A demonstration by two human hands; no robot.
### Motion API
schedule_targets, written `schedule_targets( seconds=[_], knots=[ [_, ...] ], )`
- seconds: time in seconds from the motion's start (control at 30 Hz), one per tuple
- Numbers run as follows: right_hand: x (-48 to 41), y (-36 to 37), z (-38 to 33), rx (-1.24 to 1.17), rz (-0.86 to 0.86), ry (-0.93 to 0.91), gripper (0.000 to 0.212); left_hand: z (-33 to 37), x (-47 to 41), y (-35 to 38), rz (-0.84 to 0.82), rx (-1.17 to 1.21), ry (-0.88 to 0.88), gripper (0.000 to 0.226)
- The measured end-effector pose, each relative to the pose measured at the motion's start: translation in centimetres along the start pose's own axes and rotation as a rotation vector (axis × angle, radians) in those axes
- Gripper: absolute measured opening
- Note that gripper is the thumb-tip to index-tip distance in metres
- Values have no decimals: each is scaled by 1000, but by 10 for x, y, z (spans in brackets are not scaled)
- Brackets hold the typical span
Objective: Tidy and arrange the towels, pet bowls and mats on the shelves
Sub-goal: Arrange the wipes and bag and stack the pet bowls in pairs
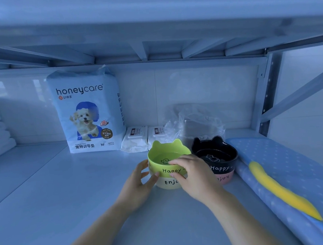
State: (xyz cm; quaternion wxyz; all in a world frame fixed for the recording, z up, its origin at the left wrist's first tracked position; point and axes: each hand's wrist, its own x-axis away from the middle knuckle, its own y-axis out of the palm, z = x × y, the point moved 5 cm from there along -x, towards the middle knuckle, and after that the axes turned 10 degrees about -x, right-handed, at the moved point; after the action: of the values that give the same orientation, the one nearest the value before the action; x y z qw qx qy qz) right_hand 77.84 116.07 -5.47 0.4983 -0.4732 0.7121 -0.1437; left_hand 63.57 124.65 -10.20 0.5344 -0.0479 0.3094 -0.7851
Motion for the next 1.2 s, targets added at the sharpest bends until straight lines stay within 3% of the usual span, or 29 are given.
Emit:
schedule_targets(
  seconds=[0.17, 0.27, 0.4, 0.53, 0.8, 1.2],
  knots=[
    [2, -2, -1, -25, 41, -22, 38, 6, 6, -2, 69, -262, 153, 70],
    [5, -6, -1, -38, 124, -25, 49, 10, 8, -6, 116, -308, 152, 68],
    [8, -14, -5, -4, 312, -13, 46, 14, 7, -23, 204, -298, 113, 59],
    [9, -13, -17, 2, 327, -26, 42, 19, 11, -46, 177, -296, 131, 53],
    [-15, 30, -89, -67, 139, -71, 31, -11, 48, -136, 54, -526, 200, 29],
    [-46, 215, -288, -237, -170, -250, 30, -103, 145, -355, 213, -722, 89, 28]
  ],
)
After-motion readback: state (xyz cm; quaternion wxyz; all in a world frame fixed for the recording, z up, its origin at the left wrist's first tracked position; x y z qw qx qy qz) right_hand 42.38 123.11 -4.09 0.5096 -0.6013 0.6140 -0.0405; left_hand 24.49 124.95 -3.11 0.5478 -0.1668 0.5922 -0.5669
